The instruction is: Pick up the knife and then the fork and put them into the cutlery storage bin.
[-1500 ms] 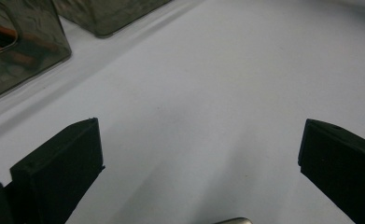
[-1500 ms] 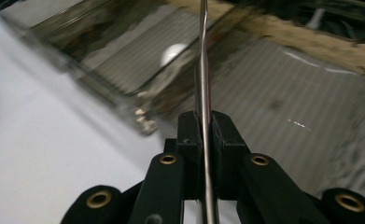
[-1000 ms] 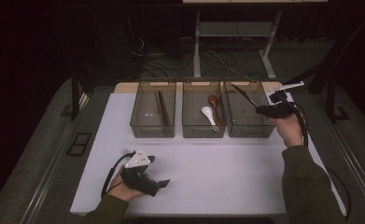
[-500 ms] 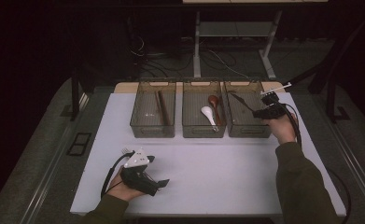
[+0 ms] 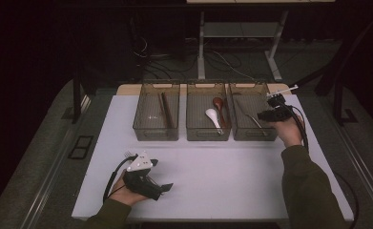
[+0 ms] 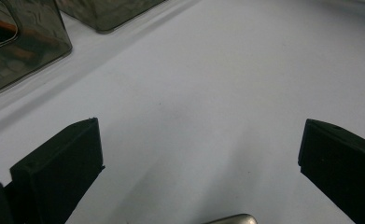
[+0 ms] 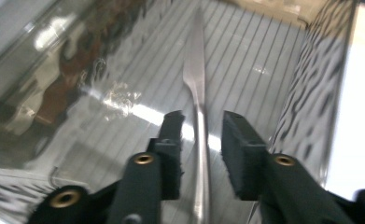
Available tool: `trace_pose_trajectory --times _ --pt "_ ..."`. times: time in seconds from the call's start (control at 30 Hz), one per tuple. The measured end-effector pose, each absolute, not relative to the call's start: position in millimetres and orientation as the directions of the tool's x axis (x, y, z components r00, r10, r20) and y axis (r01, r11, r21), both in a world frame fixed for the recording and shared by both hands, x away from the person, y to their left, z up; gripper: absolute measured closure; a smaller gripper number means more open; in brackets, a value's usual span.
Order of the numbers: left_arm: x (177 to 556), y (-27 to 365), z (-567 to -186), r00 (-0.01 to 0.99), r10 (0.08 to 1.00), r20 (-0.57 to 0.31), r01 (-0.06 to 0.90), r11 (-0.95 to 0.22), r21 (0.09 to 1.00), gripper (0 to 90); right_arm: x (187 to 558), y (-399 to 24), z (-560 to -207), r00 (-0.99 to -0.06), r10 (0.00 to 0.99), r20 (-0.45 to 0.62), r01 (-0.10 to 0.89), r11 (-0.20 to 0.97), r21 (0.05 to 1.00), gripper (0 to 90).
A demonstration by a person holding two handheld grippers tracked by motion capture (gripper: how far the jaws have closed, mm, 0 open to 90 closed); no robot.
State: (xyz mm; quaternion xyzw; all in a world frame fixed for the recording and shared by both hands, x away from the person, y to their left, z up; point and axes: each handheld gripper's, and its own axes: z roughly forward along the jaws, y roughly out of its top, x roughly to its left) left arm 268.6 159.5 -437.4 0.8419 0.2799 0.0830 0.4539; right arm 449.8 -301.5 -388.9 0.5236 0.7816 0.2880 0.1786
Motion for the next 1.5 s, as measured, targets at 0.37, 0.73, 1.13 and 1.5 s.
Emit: trace_pose_trajectory --times 0.37,0.73,1.13,1.5 --pt "268.1 158.7 -437.2 0.831 0.546 -0.108 0.392 -0.437 0.810 0.0 428.1 -309.4 -371.9 -0.440 0.884 0.158 0.651 0.193 0.734 40.3" --pt "268.2 159.3 -437.0 0.832 0.544 -0.109 0.392 -0.438 0.809 0.0 371.2 -302.4 -366.4 -0.546 0.827 0.134 0.528 0.215 0.821 26.4" --pt "267.8 165.6 -433.9 0.840 0.534 -0.094 0.383 -0.462 0.800 5.9 315.7 -291.0 -393.2 -0.615 0.782 0.103 0.460 0.250 0.852 18.8" --pt "268.6 178.9 -430.0 0.847 0.519 -0.112 0.406 -0.498 0.766 44.2 273.8 -292.6 -428.7 -0.635 0.765 0.109 0.473 0.273 0.838 18.7"
